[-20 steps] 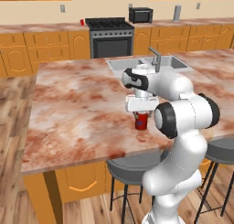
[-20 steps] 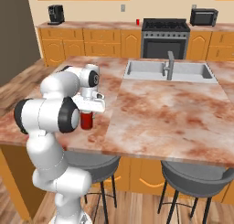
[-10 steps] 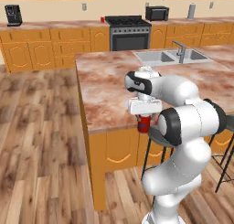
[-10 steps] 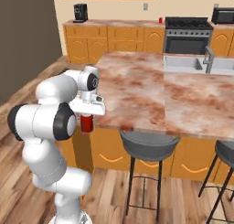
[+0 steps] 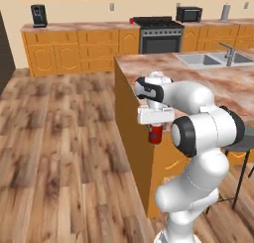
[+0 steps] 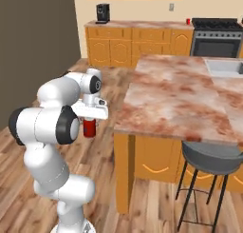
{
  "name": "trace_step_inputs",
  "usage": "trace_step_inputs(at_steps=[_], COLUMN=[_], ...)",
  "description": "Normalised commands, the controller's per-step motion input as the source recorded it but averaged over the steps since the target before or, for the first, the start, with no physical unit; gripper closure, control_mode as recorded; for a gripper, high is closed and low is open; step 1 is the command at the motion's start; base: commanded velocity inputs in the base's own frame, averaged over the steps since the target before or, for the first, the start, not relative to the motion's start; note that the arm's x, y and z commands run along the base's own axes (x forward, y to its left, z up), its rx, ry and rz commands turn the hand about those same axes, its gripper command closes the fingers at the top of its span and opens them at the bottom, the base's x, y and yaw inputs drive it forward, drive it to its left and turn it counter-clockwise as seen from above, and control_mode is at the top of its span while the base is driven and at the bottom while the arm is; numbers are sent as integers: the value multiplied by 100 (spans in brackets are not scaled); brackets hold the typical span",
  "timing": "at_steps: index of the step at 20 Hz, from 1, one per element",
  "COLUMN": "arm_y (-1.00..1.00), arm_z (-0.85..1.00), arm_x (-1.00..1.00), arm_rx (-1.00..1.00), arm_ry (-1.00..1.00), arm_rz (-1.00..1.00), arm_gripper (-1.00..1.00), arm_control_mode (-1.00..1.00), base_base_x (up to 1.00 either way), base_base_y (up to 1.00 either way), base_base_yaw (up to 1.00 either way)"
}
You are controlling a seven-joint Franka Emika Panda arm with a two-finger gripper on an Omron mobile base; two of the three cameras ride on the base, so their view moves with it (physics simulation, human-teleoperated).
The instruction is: Four empty soda cans are scattered around the kitchen. Gather all the cans and cluster them next to the stove for recycling.
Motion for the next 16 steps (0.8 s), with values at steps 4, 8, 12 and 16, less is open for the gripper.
trace_step_inputs(at_steps=[4,8,12,16], arm_y=[0,0,0,0], arm_z=[0,0,0,0], arm_x=[0,0,0,0], arm_rx=[0,0,0,0], arm_ry=[0,0,0,0], arm_rz=[0,0,0,0], arm_gripper=[100,100,100,100], arm_control_mode=[100,100,100,100], base_base_x=[71,100,100,100], base_base_y=[100,100,100,100], base_base_yaw=[0,-1,-2,-5])
